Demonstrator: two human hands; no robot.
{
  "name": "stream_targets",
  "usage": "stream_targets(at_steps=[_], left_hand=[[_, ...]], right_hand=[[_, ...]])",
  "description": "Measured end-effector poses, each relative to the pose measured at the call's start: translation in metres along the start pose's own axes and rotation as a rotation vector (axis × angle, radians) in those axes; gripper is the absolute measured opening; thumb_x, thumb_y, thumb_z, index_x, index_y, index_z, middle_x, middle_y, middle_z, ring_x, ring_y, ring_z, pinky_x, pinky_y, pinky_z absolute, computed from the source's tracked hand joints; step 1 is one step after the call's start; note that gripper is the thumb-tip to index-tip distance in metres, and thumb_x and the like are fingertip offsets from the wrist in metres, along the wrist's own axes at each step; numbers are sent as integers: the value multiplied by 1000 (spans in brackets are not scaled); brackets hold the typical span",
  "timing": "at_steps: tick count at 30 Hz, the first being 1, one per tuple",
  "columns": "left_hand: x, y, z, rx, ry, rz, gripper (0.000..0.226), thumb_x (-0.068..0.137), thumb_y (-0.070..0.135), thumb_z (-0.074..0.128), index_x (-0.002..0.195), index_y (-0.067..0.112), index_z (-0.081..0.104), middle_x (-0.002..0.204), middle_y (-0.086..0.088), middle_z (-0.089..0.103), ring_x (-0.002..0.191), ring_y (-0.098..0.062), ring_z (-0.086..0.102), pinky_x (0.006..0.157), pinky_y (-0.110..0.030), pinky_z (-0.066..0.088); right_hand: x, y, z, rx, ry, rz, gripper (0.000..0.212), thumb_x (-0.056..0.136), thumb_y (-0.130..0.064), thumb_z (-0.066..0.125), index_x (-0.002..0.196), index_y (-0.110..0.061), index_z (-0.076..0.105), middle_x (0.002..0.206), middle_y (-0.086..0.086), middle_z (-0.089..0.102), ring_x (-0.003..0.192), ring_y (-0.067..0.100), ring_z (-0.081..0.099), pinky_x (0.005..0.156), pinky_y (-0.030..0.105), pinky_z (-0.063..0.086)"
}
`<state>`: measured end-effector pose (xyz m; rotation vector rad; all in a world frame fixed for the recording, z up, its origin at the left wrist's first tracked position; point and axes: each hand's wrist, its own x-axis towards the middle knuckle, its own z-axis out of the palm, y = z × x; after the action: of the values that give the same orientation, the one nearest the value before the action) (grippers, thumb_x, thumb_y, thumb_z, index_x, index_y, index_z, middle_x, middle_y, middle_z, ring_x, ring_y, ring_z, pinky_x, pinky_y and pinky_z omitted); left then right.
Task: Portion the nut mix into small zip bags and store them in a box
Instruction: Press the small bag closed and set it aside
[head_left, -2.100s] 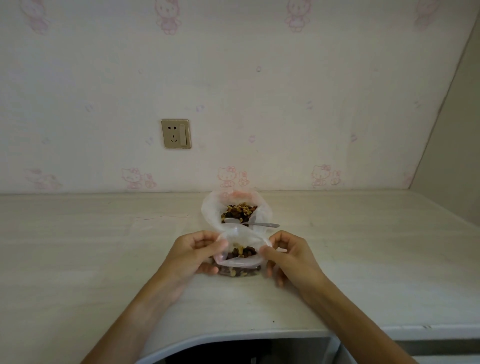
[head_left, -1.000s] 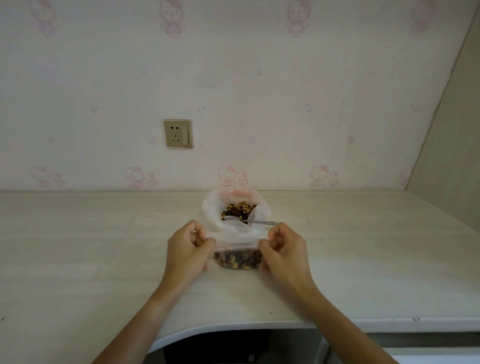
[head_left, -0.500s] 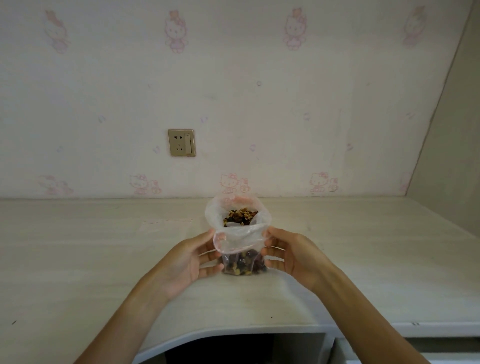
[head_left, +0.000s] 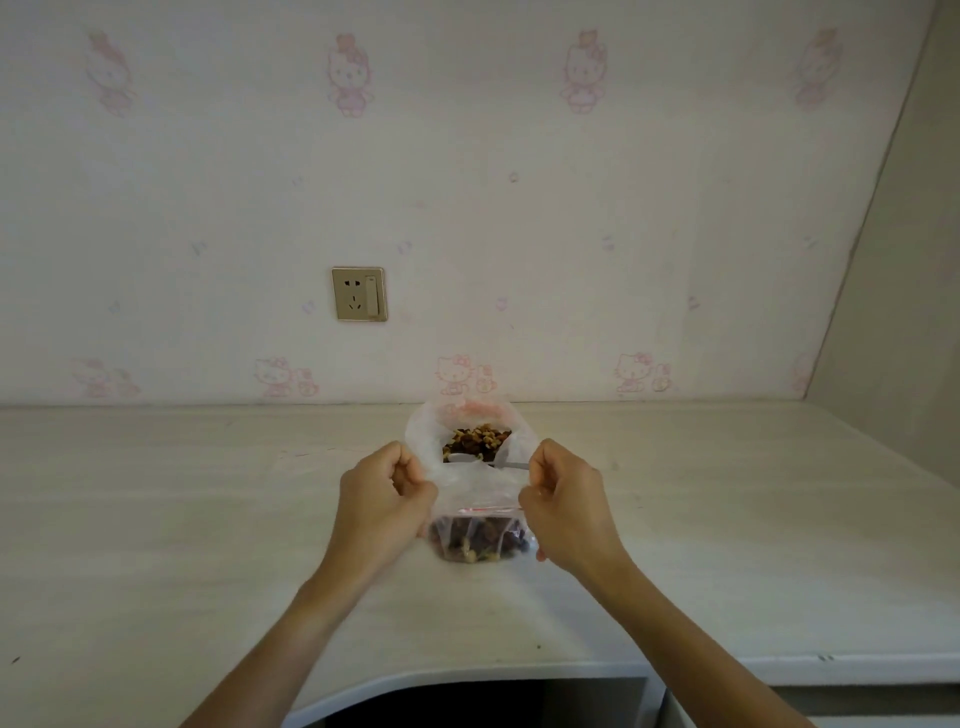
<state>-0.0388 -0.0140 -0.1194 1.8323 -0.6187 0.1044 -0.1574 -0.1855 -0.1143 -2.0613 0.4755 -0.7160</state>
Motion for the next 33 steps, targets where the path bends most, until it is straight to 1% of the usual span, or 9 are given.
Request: stream_targets(at_steps=[3,7,10,13,17,20,25,28,33], left_hand=[[-1,2,-3,111,-47,-34,13,87,7,63,81,17,58,64,-7,67,57,-28,68,59,-41,60],[-5,12,-9,-388,-330,-433,19,92,24,64,81,8,63,70,-11,65,60,-21,65,62,-42,62],[-4,16,-15,-702,-406,-536,22,94,29,66,94,8,71,82,-11,68,69,-21,67,62,-38,62],[-3,14,-17,-791,-451,-560,27,89,32,71,104,11,77,93,-8,72,77,-18,71,64,-34,63],[-5,8,-15,-716,-446,-464,17,84,36,80,86,19,77,93,-1,71,83,-12,70,67,-29,61],[-5,8,-13,-666,-341,-443,24,71,37,89,80,18,77,82,-1,69,72,-10,67,64,-29,60],[-4,6,-9,-352,-103,-327,12,80,9,83,79,15,72,64,-4,64,55,-11,59,55,-31,58],[-5,9,-7,-105,9,-144,17,82,3,71,74,15,62,55,0,61,48,-8,58,52,-37,61],[-6,11,-11,-3,-84,-133,7,88,14,72,83,14,68,62,4,66,55,-6,62,67,-41,65]], right_hand=[[-1,-3,-4,81,-79,118,14,95,0,56,94,-13,50,80,14,64,42,14,56,39,37,53],[-2,1,-15,425,-283,365,21,98,-18,67,110,-1,65,89,23,72,63,24,69,58,42,62],[-3,5,-21,665,-358,435,29,97,-24,68,113,0,71,92,19,71,76,26,70,64,40,61],[-2,7,-24,841,-369,507,27,101,-28,61,112,-5,71,94,14,71,79,25,70,60,35,58],[-3,10,-25,840,-352,430,23,96,-20,69,111,-3,74,94,13,71,82,25,71,60,33,59],[-5,8,-24,791,-285,366,13,93,-12,73,101,-2,73,83,15,69,73,23,69,55,32,58],[-5,1,-18,352,-64,141,8,91,0,69,90,0,61,78,20,67,53,30,67,45,36,58],[-6,0,-10,116,40,3,17,87,0,67,87,-12,55,71,20,64,47,34,63,39,35,54],[-2,0,-17,363,-148,268,11,94,-10,70,103,-11,65,79,15,71,53,24,66,50,37,60]])
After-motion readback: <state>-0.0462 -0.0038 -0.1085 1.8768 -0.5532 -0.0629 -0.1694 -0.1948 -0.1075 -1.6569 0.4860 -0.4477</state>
